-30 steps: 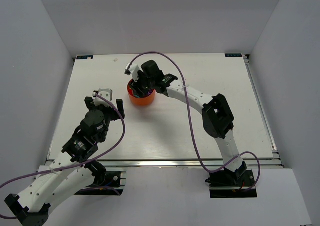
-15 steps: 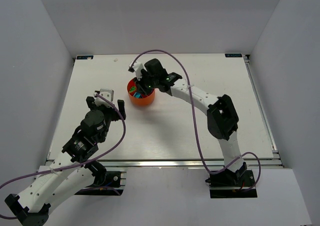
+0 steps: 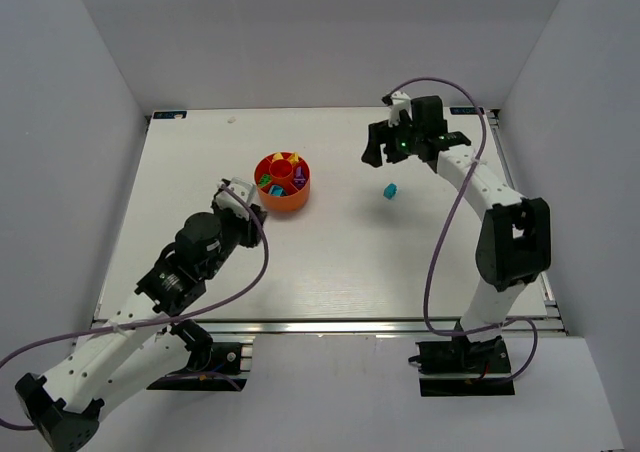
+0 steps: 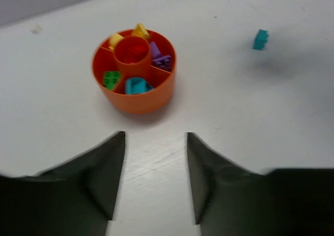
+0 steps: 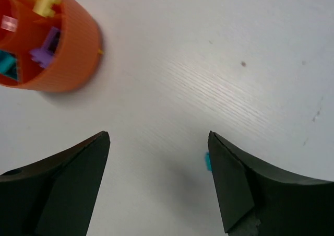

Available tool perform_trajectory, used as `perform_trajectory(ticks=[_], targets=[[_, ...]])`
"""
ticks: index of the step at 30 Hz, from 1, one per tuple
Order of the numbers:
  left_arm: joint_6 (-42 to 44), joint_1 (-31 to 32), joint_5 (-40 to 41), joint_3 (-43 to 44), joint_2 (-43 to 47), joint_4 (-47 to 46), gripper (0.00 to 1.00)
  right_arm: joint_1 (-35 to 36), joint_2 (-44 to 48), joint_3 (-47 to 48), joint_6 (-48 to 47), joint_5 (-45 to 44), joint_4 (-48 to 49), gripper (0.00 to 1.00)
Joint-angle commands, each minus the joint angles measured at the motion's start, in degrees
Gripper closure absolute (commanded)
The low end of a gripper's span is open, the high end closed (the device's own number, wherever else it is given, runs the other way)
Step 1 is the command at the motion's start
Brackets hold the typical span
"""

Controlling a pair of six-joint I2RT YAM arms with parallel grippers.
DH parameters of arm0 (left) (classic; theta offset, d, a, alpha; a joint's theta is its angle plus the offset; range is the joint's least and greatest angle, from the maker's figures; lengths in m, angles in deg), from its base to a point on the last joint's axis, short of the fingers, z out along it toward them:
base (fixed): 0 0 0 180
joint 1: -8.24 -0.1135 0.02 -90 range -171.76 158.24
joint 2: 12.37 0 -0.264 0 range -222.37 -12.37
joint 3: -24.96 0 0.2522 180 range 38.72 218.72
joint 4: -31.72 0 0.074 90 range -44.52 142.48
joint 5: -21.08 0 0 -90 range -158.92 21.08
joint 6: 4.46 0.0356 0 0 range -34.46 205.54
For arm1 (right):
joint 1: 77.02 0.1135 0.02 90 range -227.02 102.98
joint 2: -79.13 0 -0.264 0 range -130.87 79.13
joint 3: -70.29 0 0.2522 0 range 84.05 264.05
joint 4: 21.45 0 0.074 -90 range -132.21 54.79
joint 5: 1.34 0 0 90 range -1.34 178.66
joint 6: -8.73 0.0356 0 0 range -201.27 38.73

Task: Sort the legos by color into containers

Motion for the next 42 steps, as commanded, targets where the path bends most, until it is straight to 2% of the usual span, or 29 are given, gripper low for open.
perform_trajectory(ticks=[1, 4, 7, 15, 24, 33, 42], targets=[[-0.19, 0.15, -7.19, 0.79, -1.8, 0.0, 0.34, -3.38, -6.6, 1.57, 1.17, 4.46, -6.62, 0.17], [-0.19, 0.15, -9.04, 1.67, -4.35, 0.96, 0.19, -5.67, -11.37, 5.53, 2.65, 3.51, -9.28, 0.14], [-0.11, 0.15, -9.74, 2.2, -6.19, 1.32, 0.17, -6.37, -13.84, 6.94, 5.89, -0.71, -10.6, 0.17], [0.07, 0.15, -10.27, 2.02, -6.37, 1.23, 0.16, -6.55, -13.67, 5.37, 20.49, -16.27, -11.48, 0.27], [0.25, 0.15, -10.36, 1.94, -6.55, 1.23, 0.15, -6.29, -10.59, -1.31, 32.88, -18.12, -9.9, 0.27], [0.25, 0.15, -10.1, 1.94, -6.72, 1.23, 0.15, -5.85, -13.13, -0.79, 35.8, -16.1, -9.02, 0.28], [0.25, 0.15, -9.66, 1.76, -6.81, 1.14, 0.15, -5.67, -14.98, -0.26, 36.76, -14.7, -8.93, 0.52]])
